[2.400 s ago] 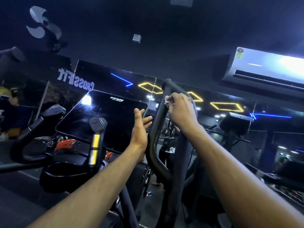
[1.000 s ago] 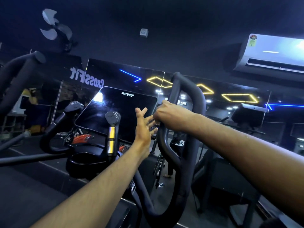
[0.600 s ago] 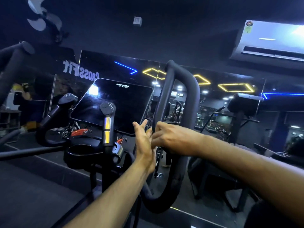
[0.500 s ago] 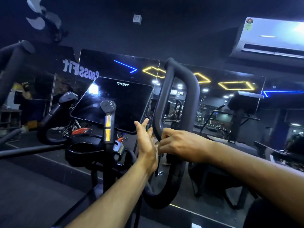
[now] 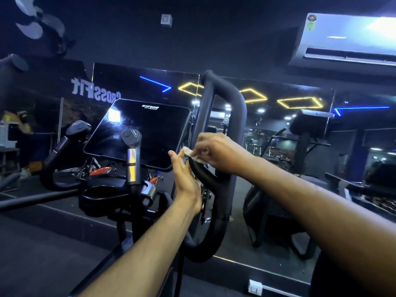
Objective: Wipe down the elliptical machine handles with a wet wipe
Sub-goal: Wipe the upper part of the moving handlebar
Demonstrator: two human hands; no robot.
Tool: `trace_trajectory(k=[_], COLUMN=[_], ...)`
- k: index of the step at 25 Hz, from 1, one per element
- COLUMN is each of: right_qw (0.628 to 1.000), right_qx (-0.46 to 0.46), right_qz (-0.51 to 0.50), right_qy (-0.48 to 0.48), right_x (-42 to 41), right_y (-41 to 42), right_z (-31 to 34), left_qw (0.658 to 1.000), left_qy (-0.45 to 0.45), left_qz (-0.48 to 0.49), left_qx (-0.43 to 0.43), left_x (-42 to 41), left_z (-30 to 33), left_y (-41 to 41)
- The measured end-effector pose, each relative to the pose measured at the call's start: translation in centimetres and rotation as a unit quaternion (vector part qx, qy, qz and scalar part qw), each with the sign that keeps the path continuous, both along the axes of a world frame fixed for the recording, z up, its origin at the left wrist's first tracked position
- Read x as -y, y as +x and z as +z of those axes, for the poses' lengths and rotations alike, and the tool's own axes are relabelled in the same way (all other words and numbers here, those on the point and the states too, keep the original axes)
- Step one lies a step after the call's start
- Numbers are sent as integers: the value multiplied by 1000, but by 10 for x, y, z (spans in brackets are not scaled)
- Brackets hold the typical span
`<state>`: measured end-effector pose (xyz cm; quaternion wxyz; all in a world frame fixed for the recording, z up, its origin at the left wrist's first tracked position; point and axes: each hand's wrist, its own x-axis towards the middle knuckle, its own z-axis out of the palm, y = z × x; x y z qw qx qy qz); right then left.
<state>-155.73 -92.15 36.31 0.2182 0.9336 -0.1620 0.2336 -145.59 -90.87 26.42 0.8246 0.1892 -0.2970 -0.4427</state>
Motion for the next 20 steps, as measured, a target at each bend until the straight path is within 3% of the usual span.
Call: trace_trajectory(k=[5,9,12,16,20], right_qw=[993,967,964,989,998], right_qx=[-116,-207,-224,-108,35], right_qz=[-34,-98,-125,-96,-54], right_qy=[7,-112,-66,32,-22], right_x=[-26,-63,-84,-66,-45], right_y=[-26,-24,-30,-42,-52], right_z=[3,-21,-40,-9,55], left_qw=[1000,998,998,997,944], left_qy=[-3,8,2,4,24], left_qz=[-13,-26,2,76,210], left_qx=[-19,-52,-62,32,255], left_x=[-3,-2,0,0,1], left_z=[-2,-7,-5,9,58], left_y=[-13,-19,-16,-11,7])
